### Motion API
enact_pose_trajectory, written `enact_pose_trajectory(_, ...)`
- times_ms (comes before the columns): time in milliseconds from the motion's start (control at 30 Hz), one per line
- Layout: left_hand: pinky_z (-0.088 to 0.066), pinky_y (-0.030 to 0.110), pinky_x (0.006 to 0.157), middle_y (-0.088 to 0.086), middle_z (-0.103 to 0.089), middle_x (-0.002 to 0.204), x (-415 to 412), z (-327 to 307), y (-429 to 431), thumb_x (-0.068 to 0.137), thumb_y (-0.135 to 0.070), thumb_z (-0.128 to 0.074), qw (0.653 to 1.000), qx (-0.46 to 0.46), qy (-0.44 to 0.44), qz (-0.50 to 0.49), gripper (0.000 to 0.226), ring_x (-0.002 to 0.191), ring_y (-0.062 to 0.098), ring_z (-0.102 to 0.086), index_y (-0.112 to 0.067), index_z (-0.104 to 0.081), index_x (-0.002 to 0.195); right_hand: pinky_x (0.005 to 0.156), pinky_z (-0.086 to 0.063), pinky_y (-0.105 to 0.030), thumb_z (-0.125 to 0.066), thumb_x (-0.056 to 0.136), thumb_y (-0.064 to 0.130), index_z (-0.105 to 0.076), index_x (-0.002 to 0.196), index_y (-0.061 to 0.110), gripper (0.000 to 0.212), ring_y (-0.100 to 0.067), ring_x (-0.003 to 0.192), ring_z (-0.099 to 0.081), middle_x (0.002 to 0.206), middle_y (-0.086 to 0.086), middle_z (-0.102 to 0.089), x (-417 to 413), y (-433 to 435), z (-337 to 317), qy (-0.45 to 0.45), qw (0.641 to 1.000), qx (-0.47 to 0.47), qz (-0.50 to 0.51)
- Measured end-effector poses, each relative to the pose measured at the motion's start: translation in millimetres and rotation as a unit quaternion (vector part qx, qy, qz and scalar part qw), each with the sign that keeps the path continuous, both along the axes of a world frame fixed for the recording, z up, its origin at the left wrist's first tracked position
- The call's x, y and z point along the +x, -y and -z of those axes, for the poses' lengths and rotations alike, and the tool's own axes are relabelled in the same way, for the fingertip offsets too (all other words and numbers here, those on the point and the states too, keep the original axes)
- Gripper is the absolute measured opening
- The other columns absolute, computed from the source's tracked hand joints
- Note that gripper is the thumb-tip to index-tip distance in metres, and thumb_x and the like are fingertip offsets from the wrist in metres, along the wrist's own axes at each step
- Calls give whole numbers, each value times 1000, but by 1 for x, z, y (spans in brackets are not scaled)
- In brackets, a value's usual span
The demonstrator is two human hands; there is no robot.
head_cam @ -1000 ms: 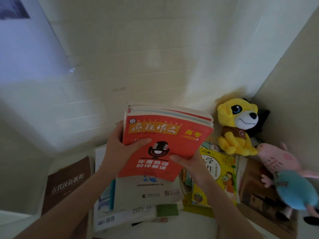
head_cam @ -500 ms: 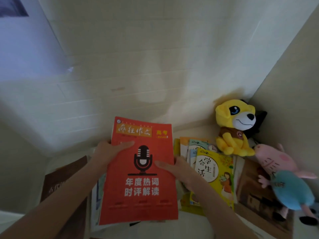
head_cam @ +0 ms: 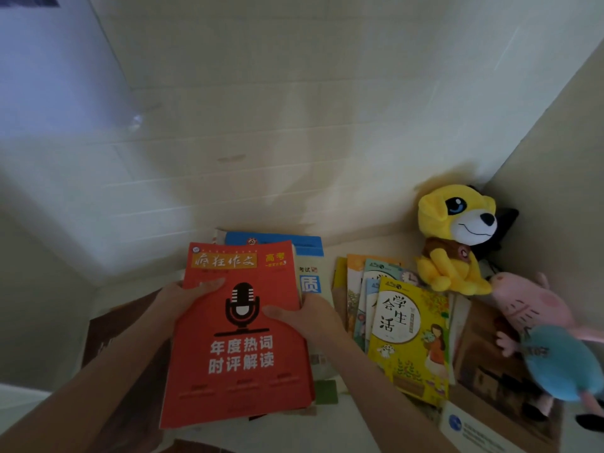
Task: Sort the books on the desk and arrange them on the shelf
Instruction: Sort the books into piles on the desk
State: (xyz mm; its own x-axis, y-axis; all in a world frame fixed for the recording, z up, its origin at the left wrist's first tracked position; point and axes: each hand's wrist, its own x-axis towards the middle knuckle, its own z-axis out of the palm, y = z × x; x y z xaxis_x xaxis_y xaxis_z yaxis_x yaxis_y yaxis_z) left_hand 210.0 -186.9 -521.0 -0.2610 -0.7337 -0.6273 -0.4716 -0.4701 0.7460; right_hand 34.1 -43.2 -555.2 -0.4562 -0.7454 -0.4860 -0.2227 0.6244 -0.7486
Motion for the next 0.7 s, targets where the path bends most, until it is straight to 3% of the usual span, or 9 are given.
enact_pose_trajectory(100, -55, 42, 72, 17, -71, 94, 1, 1, 4, 71, -32, -79, 1000, 12, 12, 7, 49, 83, 33, -69, -8, -63, 111, 74, -57, -30, -71, 63, 74, -59, 102, 23, 65, -10, 82, -68, 98, 5, -72, 5, 0, 2, -15, 1000, 16, -5)
enact_pose_trajectory(167, -54, 50, 82, 18, -69, 106, 2, 1, 5, 64, -38, -81, 999, -20, 30, 6, 70, 92, 35, -67, -8, -57, 122, 81, -58, -36, -71, 62, 74, -55, 108, 21, 72, -12, 87, -68, 102, 4, -69, 9, 1, 3, -14, 1000, 19, 3)
enact_pose_trajectory(267, -37, 58, 104, 21, -38, 144, 1, 2, 1, 57, -49, -86, 986, -119, 113, 16, 105, 129, 39, -41, -8, -36, 141, 86, -55, -38, -66, 65, 78, -45, 121, 15, 87, -18, 102, -63, 117, -1, -59, 13, 2, 0, -93, 995, 32, -12)
enact_pose_trajectory(367, -18, 50, 116, 20, -16, 152, -11, -7, -11, 74, -31, -79, 941, -278, 179, 71, 95, 141, 36, -13, -8, -24, 148, 89, -47, -33, -58, 71, 78, -38, 134, 13, 92, -19, 117, -53, 126, -2, -45, 8, -5, -10, -133, 991, 22, -22)
enact_pose_trajectory(500, -18, 37, 113, 14, -23, 147, -50, -22, -38, 83, -19, -71, 888, -423, 94, 154, 71, 138, 26, -20, -14, -34, 143, 100, -42, -38, -53, 87, 63, -51, 128, 16, 62, -21, 121, -45, 119, 0, -43, -32, -37, -7, -111, 989, -4, 98)
enact_pose_trajectory(600, -19, 23, 106, 2, -34, 140, -91, -22, -75, 88, -18, -64, 878, -396, -5, 269, 51, 133, 14, -27, -23, -43, 135, 109, -28, -39, -57, 92, 49, -49, 135, 10, 59, -28, 130, -38, 139, -10, -46, -78, -78, 15, -210, 962, 60, 161)
enact_pose_trajectory(700, -26, 20, 102, -8, -40, 131, -137, -5, -111, 92, -19, -59, 899, -280, -54, 333, 43, 123, 4, -35, -27, -46, 133, 112, -24, -46, -62, 88, 49, -41, 139, 4, 71, -35, 136, -32, 143, -19, -40, -117, -120, 44, -171, 953, 129, 213)
